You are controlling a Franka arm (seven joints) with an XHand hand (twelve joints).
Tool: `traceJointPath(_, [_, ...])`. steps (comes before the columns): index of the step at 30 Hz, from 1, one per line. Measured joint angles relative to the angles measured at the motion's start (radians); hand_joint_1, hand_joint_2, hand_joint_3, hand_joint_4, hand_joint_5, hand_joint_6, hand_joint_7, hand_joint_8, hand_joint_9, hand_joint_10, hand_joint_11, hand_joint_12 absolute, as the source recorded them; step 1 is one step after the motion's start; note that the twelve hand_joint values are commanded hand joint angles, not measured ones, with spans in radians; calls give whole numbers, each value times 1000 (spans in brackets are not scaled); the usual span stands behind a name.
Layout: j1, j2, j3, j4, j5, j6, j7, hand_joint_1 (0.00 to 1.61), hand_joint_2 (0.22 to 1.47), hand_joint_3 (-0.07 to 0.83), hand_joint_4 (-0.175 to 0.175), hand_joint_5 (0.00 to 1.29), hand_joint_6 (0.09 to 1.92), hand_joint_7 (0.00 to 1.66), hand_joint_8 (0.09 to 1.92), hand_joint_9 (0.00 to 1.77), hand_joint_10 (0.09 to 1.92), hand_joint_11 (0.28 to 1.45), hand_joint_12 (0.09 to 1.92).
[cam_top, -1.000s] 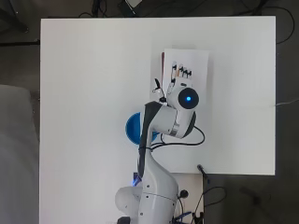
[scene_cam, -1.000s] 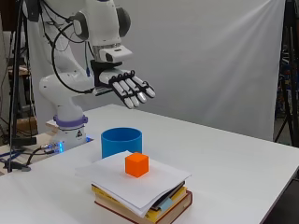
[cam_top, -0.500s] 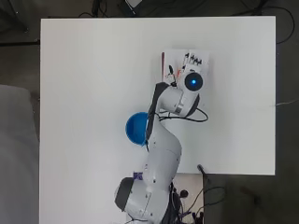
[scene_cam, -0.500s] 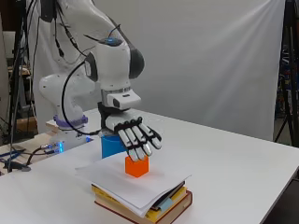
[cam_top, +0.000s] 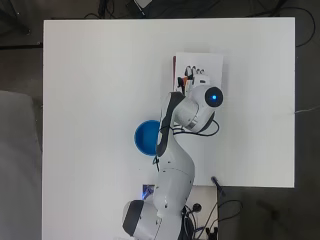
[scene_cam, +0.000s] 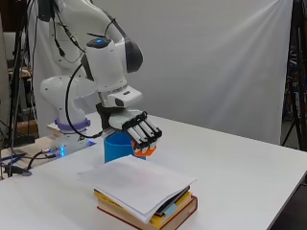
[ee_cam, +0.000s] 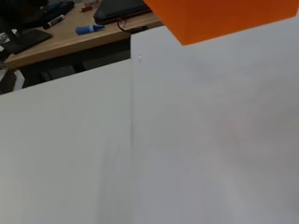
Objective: Teleoperate dual arm-hand system to pick and place objects
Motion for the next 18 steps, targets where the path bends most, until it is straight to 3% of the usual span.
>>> traceJointPath(1, [-1, -13, 3, -1, 33, -12, -29, 911, 1263, -2, 149, 689, 1433, 828, 1887, 1139, 1918, 810, 1760])
traceJointPath(3, [-2, -54, 11, 0, 74, -39, -77, 897, 1259, -1, 170, 701, 1435, 886, 1920, 1214, 1920, 901, 1833])
traceJointPath(10, [-7, -275, 61, -34, 96, -73, -233, 891, 1260, 1, 175, 695, 1451, 984, 1920, 1363, 1920, 1100, 1919])
traceJointPath(12, [-9, -350, 81, -75, 86, -64, -252, 888, 1268, 4, 166, 681, 1474, 990, 1920, 1381, 1920, 1122, 1920])
traceJointPath(16, [-11, -499, 120, -177, 52, -67, -310, 856, 1290, 6, 174, 642, 1528, 804, 1920, 1211, 1920, 1045, 1920])
traceJointPath(17, [-11, -538, 128, -203, 43, -76, -330, 940, 1310, 10, 83, 603, 1522, 740, 1880, 1081, 1920, 916, 1893])
traceJointPath(18, [-11, -581, 136, -228, 31, -94, -345, 994, 1332, 13, 29, 557, 1555, 690, 1825, 939, 1920, 757, 1781])
